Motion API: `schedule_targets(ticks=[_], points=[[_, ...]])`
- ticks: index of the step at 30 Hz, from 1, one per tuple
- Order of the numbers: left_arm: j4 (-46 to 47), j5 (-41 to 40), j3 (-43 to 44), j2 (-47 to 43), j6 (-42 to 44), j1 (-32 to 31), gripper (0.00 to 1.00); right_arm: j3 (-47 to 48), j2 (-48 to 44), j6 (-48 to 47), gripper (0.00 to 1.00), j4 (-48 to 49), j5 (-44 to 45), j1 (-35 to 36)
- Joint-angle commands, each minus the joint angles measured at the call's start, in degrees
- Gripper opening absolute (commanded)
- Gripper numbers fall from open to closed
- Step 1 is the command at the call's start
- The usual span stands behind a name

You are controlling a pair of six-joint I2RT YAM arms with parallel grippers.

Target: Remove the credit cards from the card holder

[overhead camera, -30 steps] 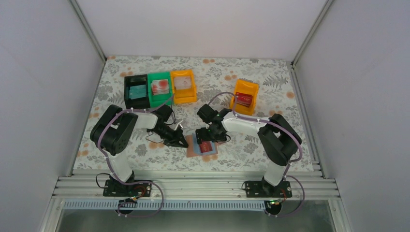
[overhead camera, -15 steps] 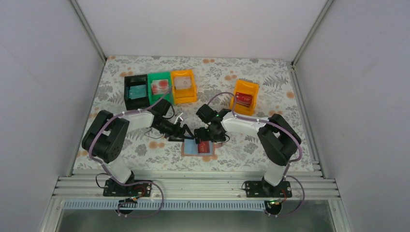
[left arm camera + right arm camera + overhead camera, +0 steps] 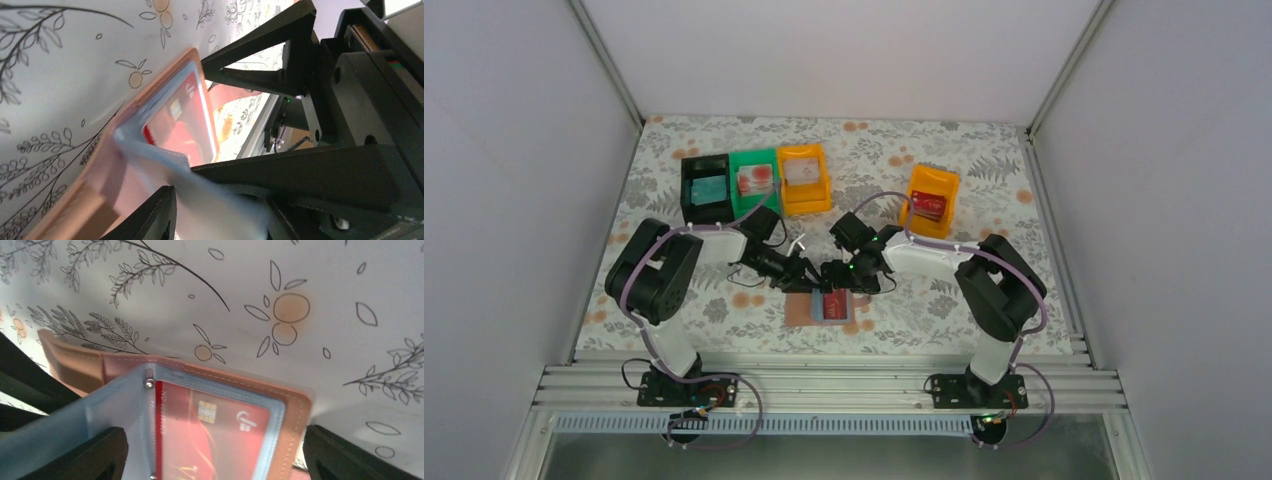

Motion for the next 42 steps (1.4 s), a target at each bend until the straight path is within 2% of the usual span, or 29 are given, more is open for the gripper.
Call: schedule_targets(ticks=[1, 3, 4, 7, 10, 17, 23, 27, 31, 35, 37, 40, 42], points=[[-0.6, -4.6, -0.6, 3.2, -0.3, -0.9, 0.36, -3.2, 4.3, 1.6, 0.81, 9.1, -9.8, 0.0], [-0.8, -4.8, -0.5, 3.5, -0.3, -0.9, 0.34, -3.3, 4.1, 1.6, 0.69, 9.4, -10.5, -0.5], [-1.0, -5.0, -0.4, 3.5, -0.3, -0.8, 0.34, -3.2, 4.1, 1.6, 0.67, 9.2, -10.5, -0.7], [-2.5, -6.9, -0.1, 3.2, -0.1, -0.2, 0.39, -2.9, 4.1, 1.6, 0.68, 8.3, -10.7, -1.2], [-5.6, -11.3, 0.4, 2.9, 0.4, 0.7, 0.39, -2.3, 4.0, 1.6, 0.69, 7.2, -10.5, -1.2], [-7.1, -13.2, 1.0, 4.5, 0.9, 0.2, 0.31, -0.4, 3.9, 1.2, 0.68, 6.3, -10.9, -1.2], [-6.8, -12.2, 1.1, 4.4, 1.2, 0.2, 0.03, -1.5, 2.6, 0.3, 0.66, 6.4, -11.1, -1.9], [-6.5, -10.7, 1.5, 3.3, 2.4, 0.2, 0.03, -3.8, -2.5, -3.4, 0.66, 7.7, -13.4, -4.3], [-6.9, -9.7, 3.8, 0.8, 4.8, 0.2, 0.02, -9.6, -8.8, -8.4, 0.65, 13.3, -22.5, -7.8], [-5.2, -7.5, 3.8, -2.6, 5.4, 0.2, 0.02, -13.8, -9.9, -11.5, 0.67, 16.7, -29.8, -9.4], [-3.9, -6.0, 3.3, -3.9, 5.5, 0.2, 0.02, -15.1, -9.4, -12.5, 0.67, 18.3, -30.7, -9.9], [-3.6, -3.0, 4.0, -5.1, 7.4, 0.2, 0.02, -14.5, -9.0, -15.6, 0.68, 15.4, -29.4, -12.6], [-5.3, -1.6, 6.1, -6.2, 11.2, 0.2, 0.02, -13.6, -12.5, -17.8, 0.72, 13.7, -30.0, -14.8]])
